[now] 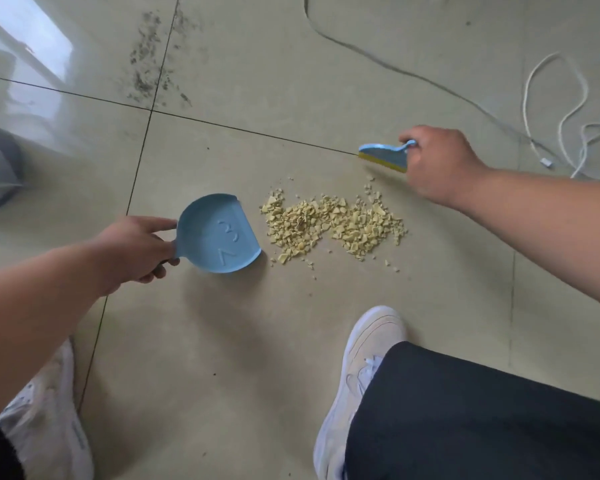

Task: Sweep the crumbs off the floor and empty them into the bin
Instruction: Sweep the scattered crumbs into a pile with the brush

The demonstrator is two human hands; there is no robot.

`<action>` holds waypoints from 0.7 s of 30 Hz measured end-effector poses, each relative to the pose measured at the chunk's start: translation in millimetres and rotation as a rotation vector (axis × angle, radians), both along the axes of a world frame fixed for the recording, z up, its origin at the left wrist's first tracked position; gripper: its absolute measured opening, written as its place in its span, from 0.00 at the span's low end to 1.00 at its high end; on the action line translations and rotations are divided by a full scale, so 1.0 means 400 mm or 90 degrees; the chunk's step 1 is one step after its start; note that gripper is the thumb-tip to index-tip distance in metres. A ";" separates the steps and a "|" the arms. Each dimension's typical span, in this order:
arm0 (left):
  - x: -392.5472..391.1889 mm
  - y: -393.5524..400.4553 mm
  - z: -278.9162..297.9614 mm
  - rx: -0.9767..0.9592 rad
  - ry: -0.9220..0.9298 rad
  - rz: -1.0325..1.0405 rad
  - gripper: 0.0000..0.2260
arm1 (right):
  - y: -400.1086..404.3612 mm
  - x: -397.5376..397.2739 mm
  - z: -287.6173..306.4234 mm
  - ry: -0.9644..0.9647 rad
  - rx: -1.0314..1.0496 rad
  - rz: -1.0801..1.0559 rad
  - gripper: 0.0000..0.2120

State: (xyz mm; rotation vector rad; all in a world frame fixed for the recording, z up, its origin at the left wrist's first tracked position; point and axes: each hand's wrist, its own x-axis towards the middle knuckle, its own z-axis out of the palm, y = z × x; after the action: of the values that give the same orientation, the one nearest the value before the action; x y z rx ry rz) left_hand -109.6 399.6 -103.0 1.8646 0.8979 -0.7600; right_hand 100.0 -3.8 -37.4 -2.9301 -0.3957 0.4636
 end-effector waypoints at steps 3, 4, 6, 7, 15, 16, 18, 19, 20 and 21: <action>0.019 0.001 -0.013 -0.004 0.005 0.003 0.25 | -0.088 0.094 -0.031 -0.014 0.054 -0.305 0.18; 0.027 0.002 -0.019 -0.010 0.009 0.006 0.25 | -0.114 0.116 -0.039 -0.021 0.064 -0.385 0.17; 0.042 0.003 -0.029 -0.024 0.021 0.012 0.22 | -0.159 0.148 -0.056 -0.030 0.071 -0.483 0.16; 0.049 0.001 -0.032 -0.027 0.028 0.013 0.21 | -0.173 0.157 -0.064 -0.035 0.070 -0.501 0.16; 0.079 -0.017 -0.050 -0.038 0.046 0.016 0.12 | -0.120 0.165 -0.132 0.014 -0.029 -0.254 0.13; 0.079 -0.017 -0.051 -0.042 0.045 0.016 0.12 | -0.106 0.159 -0.138 0.018 -0.038 -0.210 0.12; 0.079 -0.016 -0.050 -0.044 0.044 0.014 0.12 | -0.070 0.133 -0.141 0.025 -0.045 -0.135 0.12; 0.078 -0.015 -0.051 -0.041 0.045 0.012 0.13 | -0.049 0.113 -0.140 0.028 -0.046 -0.098 0.12; 0.077 -0.014 -0.050 -0.037 0.045 0.009 0.13 | -0.029 0.090 -0.139 0.032 -0.041 -0.064 0.12; 0.076 -0.013 -0.048 -0.032 0.045 0.006 0.14 | -0.009 0.066 -0.138 0.039 -0.032 -0.030 0.12</action>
State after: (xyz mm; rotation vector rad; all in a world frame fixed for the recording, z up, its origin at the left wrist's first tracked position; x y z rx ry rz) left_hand -79.2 394.6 -122.2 1.7986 0.9235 -0.8401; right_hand 126.2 -7.5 -92.8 -2.9569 -0.3117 0.5631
